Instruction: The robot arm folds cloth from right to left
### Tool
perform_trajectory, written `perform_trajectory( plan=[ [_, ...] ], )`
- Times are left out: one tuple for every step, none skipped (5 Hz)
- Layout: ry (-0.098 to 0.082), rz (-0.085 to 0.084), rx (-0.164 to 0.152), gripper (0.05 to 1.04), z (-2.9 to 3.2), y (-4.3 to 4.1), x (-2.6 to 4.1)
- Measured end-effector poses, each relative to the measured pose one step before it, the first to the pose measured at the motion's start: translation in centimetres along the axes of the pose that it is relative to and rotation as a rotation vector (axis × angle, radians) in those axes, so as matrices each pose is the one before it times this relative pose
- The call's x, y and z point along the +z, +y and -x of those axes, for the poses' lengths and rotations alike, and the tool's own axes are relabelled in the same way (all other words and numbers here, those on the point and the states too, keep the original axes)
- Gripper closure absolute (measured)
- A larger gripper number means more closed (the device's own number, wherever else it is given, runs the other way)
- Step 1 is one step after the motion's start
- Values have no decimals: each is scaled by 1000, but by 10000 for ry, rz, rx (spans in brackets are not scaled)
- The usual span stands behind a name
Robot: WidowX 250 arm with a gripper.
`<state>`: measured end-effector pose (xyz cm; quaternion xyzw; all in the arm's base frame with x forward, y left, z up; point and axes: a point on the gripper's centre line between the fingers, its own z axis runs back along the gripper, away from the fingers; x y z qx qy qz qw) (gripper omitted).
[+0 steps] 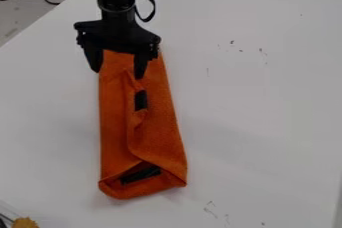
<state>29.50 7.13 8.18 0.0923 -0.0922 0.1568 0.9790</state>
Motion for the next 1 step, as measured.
perform_trajectory(
  plan=[
    [11, 84, -366, 81, -382, -394, 579]
  ],
)
